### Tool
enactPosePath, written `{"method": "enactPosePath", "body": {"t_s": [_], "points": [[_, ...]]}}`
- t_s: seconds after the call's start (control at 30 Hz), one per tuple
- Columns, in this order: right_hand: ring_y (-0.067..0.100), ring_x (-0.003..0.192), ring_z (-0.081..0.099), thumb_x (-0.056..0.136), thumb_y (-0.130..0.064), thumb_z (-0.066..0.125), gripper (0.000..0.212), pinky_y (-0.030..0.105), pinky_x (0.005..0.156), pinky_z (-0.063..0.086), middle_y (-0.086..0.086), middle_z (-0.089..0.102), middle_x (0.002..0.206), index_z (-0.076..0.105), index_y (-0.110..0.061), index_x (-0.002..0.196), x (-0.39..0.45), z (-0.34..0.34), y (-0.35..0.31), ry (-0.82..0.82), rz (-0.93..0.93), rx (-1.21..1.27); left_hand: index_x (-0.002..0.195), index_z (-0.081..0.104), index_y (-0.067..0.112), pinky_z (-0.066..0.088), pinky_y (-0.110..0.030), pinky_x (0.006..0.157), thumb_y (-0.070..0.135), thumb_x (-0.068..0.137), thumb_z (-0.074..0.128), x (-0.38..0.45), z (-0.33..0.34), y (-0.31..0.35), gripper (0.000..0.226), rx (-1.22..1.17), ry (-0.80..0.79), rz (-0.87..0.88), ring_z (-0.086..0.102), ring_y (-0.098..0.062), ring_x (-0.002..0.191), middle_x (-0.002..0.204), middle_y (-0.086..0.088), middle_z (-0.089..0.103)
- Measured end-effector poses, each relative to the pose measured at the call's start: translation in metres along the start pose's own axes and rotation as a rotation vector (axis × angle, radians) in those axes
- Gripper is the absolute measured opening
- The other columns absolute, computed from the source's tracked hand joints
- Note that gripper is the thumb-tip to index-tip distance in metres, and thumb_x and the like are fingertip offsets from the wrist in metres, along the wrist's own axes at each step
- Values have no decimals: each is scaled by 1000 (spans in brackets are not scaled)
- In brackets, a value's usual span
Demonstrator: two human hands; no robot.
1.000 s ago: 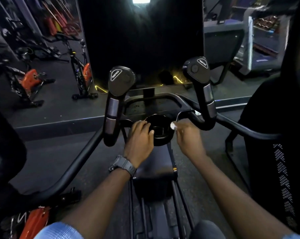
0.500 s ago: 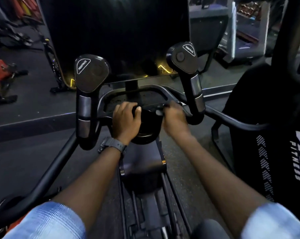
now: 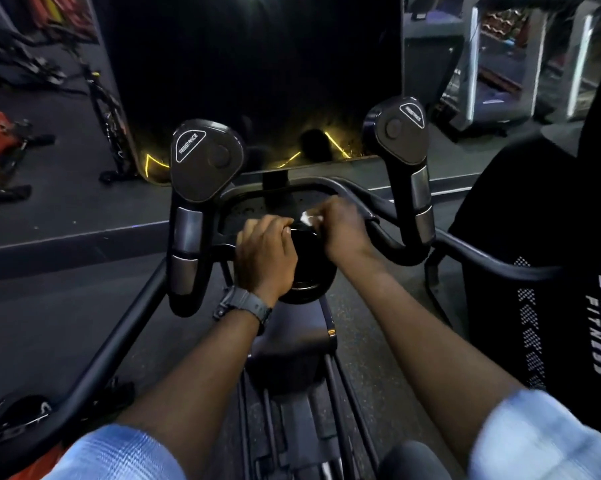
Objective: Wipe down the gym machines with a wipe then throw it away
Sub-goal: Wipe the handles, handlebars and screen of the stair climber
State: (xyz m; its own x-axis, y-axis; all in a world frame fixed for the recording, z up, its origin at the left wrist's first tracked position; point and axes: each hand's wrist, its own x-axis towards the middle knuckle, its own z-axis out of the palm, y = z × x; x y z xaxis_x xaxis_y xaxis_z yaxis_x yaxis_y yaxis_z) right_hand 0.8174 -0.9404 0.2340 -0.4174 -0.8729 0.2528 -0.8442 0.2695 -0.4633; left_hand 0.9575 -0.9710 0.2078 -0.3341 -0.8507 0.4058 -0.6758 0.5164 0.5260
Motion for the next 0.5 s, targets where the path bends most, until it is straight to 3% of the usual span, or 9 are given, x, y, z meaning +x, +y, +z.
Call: {"method": "enactPosePath", "body": {"t_s": [0.1,0.27,0.43,0.5], "points": [[25,95,63,87,-15,61,22,27,78,48,6,64,109,70,-17,108,-32,0,1,-71,-98,-41,111,69,21,44,-38,93,19,96,51,0,0,-1,24,-34,20,-33,54,-22,106,112,4,68],[28,102,60,90,-6,59,22,31,87,44,12,62,107,71,-12,107,-4,-11,23,150,111,-61,112,69,21,45,-37,94,17,94,54,-1,-1,1,24,-51,18,-43,54,-21,108,112,6,68],[26,104,60,89,-15,60,23,33,90,49,10,63,113,70,-12,110,-25,-1,0,-73,-86,-60,111,69,22,45,-38,93,17,93,56,-1,-1,0,23,-58,18,-55,54,-22,107,112,5,68],[25,106,57,89,-16,59,25,31,89,47,8,61,115,67,-14,113,-31,-5,14,-4,-37,-106,111,69,23,45,-38,92,18,93,57,-1,-1,-1,23,-59,22,-53,54,-21,107,112,5,68]]}}
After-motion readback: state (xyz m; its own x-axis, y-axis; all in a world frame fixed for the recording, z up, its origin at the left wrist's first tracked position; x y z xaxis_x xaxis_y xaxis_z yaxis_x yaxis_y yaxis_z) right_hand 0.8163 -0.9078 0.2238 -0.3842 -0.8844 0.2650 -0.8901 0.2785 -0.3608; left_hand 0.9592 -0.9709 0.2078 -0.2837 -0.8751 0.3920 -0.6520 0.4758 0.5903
